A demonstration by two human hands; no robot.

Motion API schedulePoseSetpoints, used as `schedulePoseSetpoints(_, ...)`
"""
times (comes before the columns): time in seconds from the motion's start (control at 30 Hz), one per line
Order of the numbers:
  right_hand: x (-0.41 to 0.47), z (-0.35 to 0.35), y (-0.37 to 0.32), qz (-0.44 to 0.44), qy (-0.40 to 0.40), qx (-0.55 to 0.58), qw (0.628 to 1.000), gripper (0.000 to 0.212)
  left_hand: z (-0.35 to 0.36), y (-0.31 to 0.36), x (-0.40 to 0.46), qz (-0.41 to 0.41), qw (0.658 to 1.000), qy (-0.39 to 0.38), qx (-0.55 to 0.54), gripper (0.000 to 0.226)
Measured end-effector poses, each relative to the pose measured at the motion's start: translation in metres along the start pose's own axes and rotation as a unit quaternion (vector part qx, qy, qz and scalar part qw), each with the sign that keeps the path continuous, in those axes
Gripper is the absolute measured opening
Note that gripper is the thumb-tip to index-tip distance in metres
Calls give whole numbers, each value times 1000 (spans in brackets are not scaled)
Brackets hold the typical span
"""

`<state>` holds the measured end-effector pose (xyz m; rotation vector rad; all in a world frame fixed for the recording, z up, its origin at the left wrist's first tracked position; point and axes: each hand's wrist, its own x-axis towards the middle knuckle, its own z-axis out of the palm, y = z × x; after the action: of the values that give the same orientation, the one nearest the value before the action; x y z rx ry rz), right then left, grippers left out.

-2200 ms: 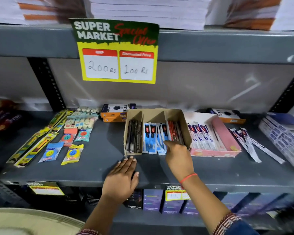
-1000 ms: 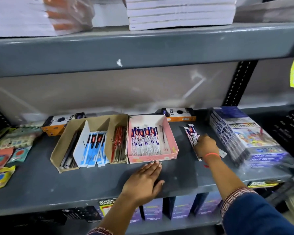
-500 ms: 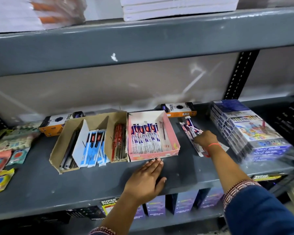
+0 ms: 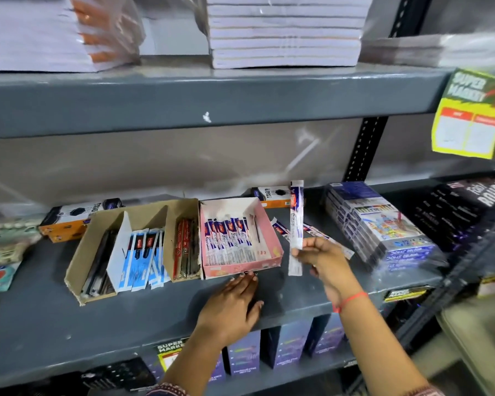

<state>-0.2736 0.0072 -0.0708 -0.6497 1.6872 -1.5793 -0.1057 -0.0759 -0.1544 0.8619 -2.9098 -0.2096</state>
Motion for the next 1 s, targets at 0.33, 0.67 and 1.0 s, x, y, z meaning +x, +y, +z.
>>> schedulePoseSetpoints(0.33,-43,8,9,-22,-56,53,997,26,3,-4,-1,-11,1000,-15,-4,57)
schedulePoseSetpoints(0.67,-37,20,0,-15,-81,20,996,21,3,-12,-6,-15,999,-33,-24,56)
schedulePoseSetpoints(1.0,52,90,-7,37,-78,-138,987,28,-3,-43,-27,-56,998,10,-27,50)
